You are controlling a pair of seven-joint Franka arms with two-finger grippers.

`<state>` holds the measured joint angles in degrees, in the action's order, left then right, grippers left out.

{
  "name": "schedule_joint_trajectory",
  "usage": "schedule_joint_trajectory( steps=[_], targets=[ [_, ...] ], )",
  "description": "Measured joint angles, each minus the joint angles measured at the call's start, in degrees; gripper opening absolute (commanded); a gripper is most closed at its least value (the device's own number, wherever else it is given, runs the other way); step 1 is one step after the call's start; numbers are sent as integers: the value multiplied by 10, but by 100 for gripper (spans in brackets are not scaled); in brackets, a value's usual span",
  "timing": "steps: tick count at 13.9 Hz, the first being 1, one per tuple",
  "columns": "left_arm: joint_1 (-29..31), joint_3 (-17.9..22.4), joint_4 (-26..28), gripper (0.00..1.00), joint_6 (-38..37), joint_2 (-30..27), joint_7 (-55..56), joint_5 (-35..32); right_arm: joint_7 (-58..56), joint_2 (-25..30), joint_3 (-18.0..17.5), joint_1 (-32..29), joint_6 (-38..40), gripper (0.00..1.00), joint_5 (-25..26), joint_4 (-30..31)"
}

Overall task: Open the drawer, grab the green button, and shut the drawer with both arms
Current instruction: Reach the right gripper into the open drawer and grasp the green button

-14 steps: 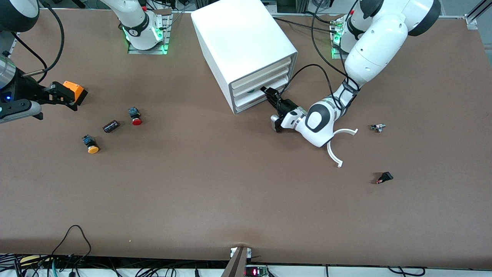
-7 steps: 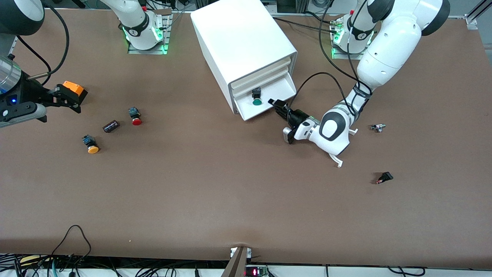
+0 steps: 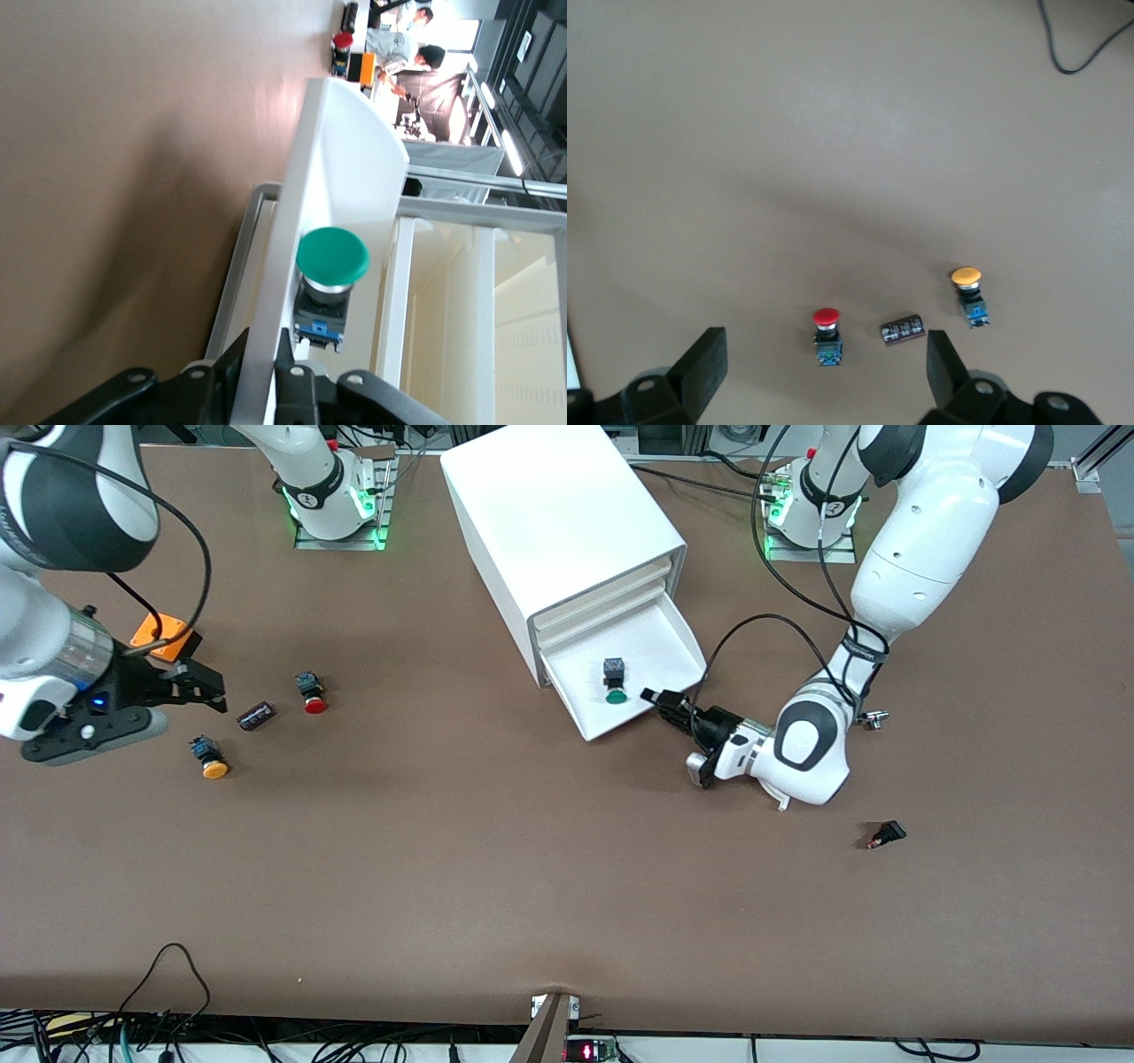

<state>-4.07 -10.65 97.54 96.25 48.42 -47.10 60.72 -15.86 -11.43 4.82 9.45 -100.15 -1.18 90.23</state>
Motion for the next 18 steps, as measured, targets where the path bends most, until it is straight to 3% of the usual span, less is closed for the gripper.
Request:
schedule_joint_trajectory(
  steps=[4, 8, 14, 18],
  targets=[
    [4, 1, -1, 100, -32, 1, 122, 0, 19, 0, -3, 54, 12, 100, -4, -1],
    [43, 3, -16, 100, -81, 0, 183, -26, 114, -14, -4, 122, 5, 100, -58, -5],
    [171, 5, -97, 100, -174, -10, 194, -212, 336, -111, -8, 281, -76, 100, -62, -75],
    [203, 5, -175, 100, -185, -55, 195, -369, 434, -211, -7, 376, -137, 100, -61, -135]
  ],
)
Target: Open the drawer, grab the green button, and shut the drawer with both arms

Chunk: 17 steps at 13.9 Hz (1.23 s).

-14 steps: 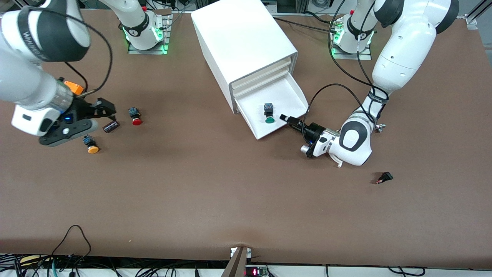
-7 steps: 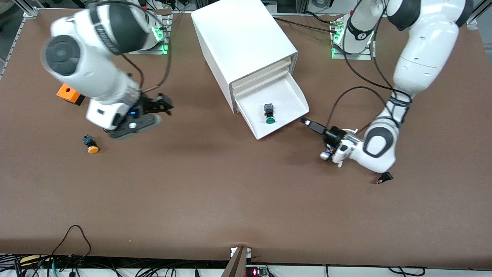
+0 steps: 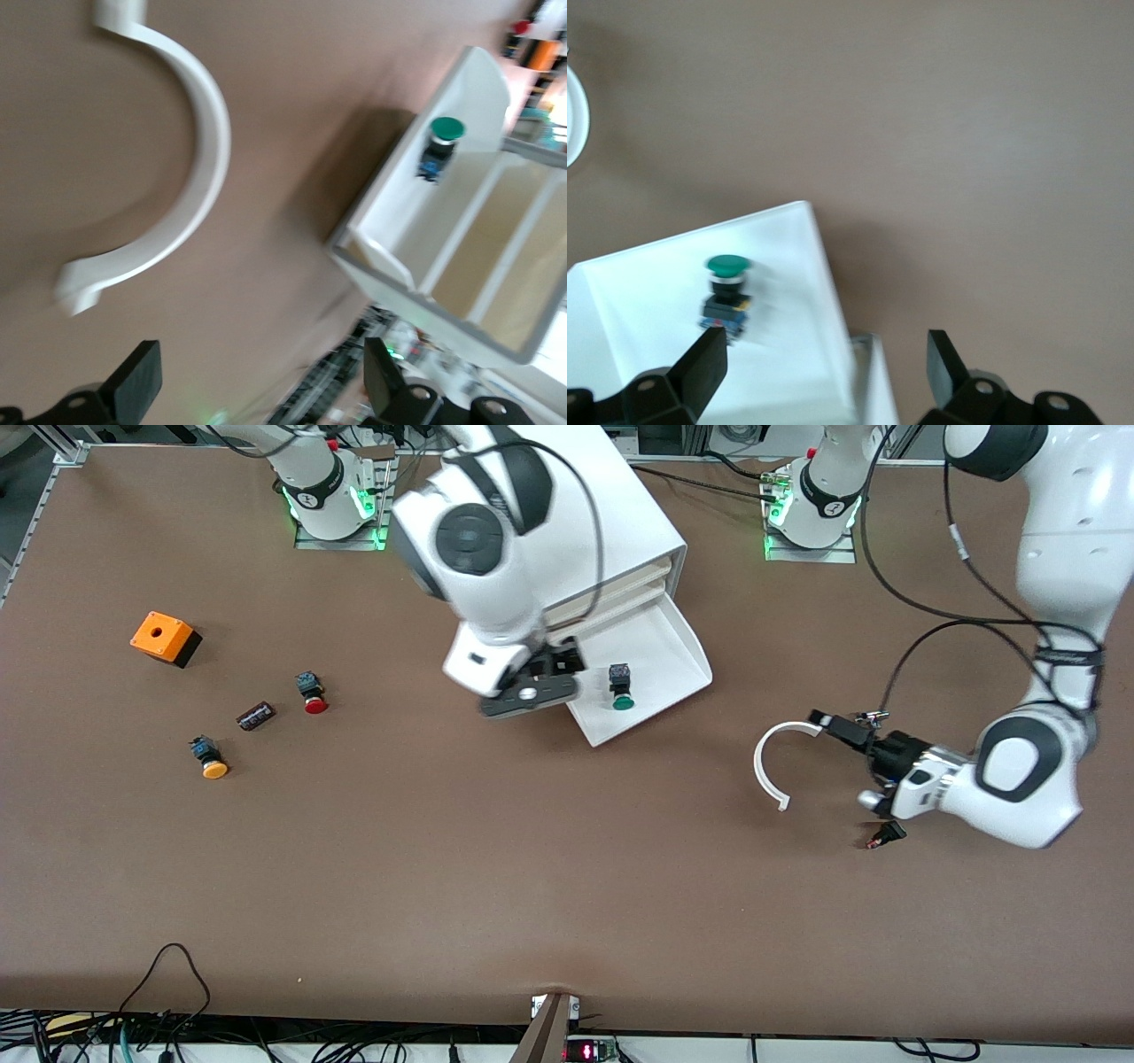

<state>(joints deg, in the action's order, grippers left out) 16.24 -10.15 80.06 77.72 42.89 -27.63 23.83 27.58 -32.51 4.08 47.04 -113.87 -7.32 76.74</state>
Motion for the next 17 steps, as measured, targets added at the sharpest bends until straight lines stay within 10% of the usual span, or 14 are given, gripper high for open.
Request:
schedule_joint_trajectory(
  steps=[11, 17],
  targets=[
    [-109, 34, -45, 100, 57, -231, 86, -273, 152, -125, 5, 106, -87, 94, 80, -34],
    [-205, 80, 101, 100, 126, -318, 411, -227, 178, -146, 5, 119, -102, 40, 106, -34]
  ],
)
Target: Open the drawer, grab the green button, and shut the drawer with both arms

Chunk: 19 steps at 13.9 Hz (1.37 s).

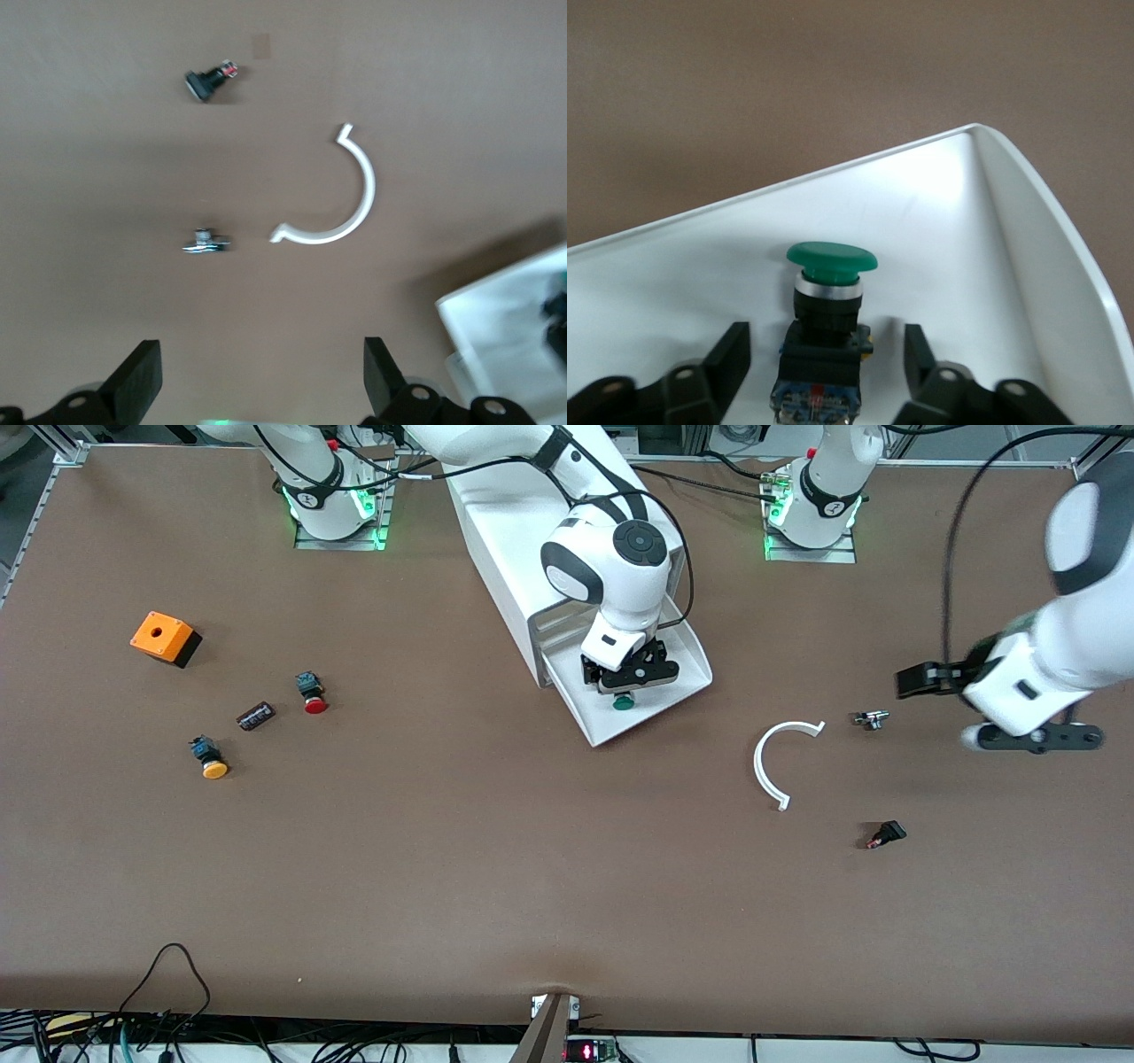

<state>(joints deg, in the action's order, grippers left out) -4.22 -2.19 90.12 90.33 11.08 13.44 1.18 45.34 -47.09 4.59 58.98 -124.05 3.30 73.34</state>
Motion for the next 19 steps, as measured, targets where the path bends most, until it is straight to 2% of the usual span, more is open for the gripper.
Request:
schedule_joint_trajectory(
  steps=[3, 4, 7, 10, 12, 16, 19],
  targets=[
    [-40, 1, 120, 100, 112, -32, 109, 53, 1, 0, 1, 0, 0, 7, 0, 0],
    [-49, 2, 152, 100, 144, -37, 130, 69, 1, 0, 2, 0, 0, 3, 0, 0],
    [-79, -5, 218, 100, 231, -38, 189, 89, 0, 3, 11, -1, 10, 3, 0, -11],
    [-88, -71, 261, 100, 283, -34, 203, 83, -35, 32, 21, -30, 73, 3, -10, -46],
    [-91, -100, 269, 100, 296, -18, 204, 56, -101, 70, 22, -67, 131, 3, -44, -67],
    [-92, -101, 271, 100, 348, 27, 204, 46, -243, 137, 23, -151, 220, 3, -88, -72],
    [-97, -101, 273, 100, 436, 75, 258, 46, -394, 160, 26, -235, 271, 4, -115, -72]
  ],
)
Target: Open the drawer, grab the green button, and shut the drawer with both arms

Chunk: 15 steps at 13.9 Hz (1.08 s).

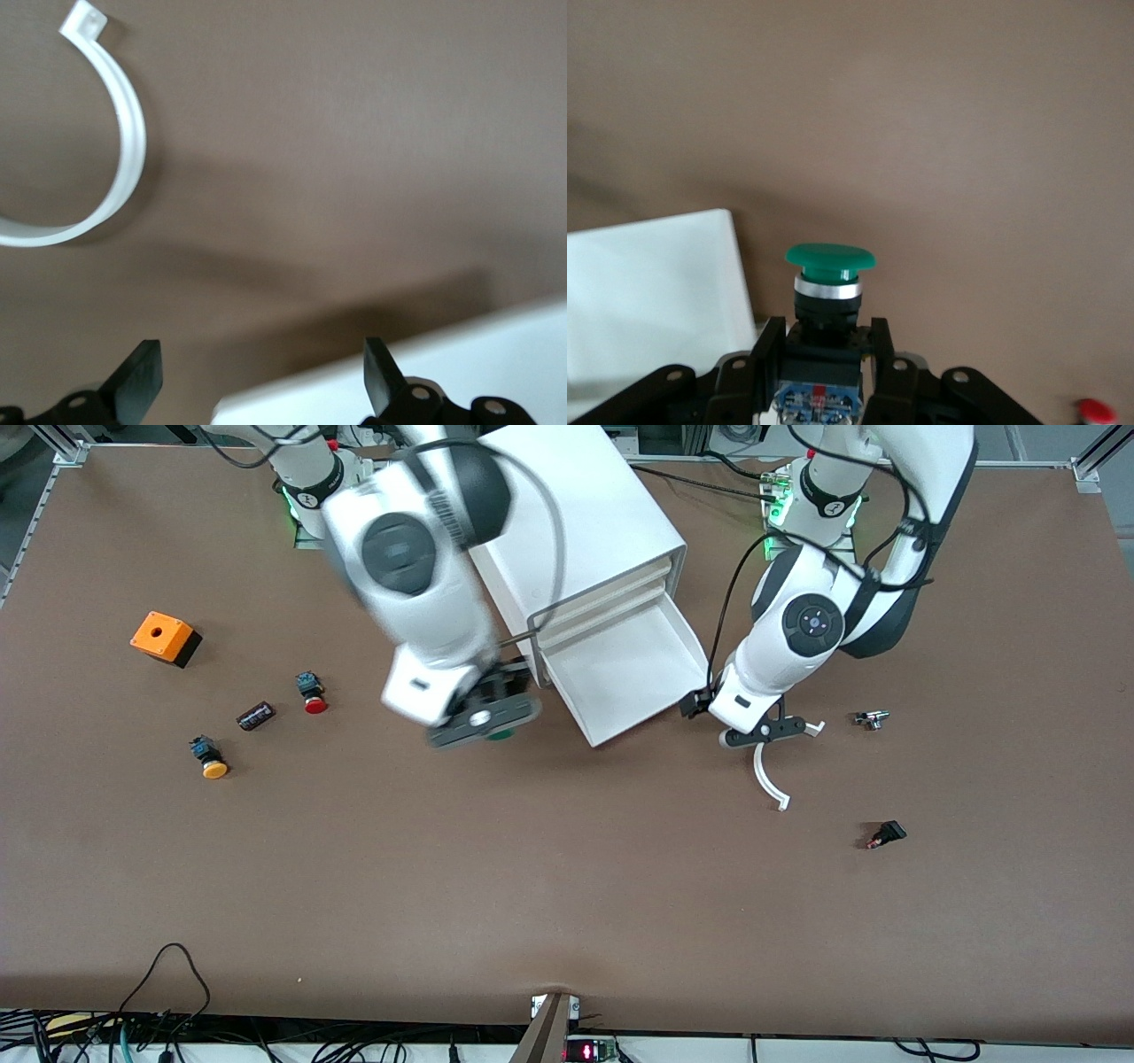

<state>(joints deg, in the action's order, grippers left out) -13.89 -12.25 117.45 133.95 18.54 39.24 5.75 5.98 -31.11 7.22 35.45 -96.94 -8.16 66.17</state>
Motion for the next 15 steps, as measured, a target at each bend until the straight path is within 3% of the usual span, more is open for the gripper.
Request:
schedule_joint_trajectory(
  steps=[5, 7, 11, 15],
  targets=[
    [-22, 1, -2, 100, 103, 112, 72, 10, -240, -7, 2, -150, 8, 4, -7, 40],
    [-30, 1, -6, 100, 109, 127, 77, 66, -308, -18, 2, -189, -21, 5, -7, 74],
    [-38, -4, -20, 100, 79, 125, 79, 178, -405, -40, 3, -236, -158, 5, -7, 192],
    [-48, -8, -39, 100, 19, 114, 134, 191, -479, -40, 21, -253, -287, 7, -7, 303]
  ],
)
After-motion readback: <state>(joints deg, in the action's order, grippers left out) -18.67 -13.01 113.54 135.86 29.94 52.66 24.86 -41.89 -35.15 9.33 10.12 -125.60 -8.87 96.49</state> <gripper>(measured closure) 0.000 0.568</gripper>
